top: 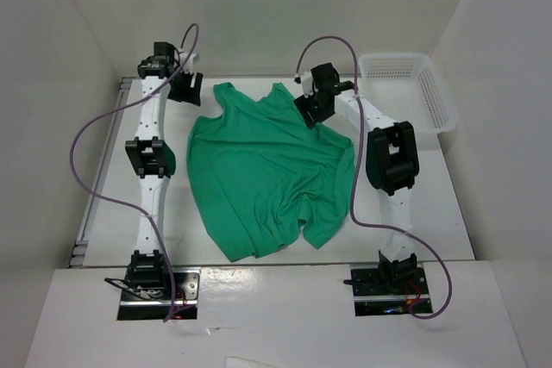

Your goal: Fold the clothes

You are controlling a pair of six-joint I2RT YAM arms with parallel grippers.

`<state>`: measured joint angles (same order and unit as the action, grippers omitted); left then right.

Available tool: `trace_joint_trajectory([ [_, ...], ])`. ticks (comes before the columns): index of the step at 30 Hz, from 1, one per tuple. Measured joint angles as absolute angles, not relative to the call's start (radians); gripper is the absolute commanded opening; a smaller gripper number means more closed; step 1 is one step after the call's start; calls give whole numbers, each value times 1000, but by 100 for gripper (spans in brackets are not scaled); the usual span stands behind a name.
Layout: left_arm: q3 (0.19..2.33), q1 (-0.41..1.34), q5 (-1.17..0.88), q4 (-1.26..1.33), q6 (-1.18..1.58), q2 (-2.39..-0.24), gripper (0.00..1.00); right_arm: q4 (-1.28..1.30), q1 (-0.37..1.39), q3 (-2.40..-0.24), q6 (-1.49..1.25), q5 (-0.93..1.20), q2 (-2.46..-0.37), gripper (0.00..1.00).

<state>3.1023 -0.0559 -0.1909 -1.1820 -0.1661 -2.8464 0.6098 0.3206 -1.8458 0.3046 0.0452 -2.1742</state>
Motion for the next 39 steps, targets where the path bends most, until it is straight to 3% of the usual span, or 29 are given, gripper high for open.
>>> trace_joint_trajectory([
  [10, 2904, -150, -416, -1276, -204, -2796, 79, 637, 321, -1824, 307, 68, -2173, 69],
  [15, 2691, -145, -488, -1287, -205, -2600, 80, 664, 326, -1770, 303, 80, -2060, 69],
  [19, 2148, -122, -415, -1087, -185, -2196, 88, 661, 347, -1661, 303, 62, -1891, 69],
  [23, 1705, -25, -237, -923, -164, -1893, 88, 633, 356, -1560, 300, 37, -1780, 69],
  [31, 1345, -8, -192, -830, -151, -1891, 91, 665, 378, -1414, 302, -10, -1772, 71],
  [39, 1237, 78, -156, -798, -143, -1860, 92, 700, 515, -1271, 305, -50, -1670, 73],
])
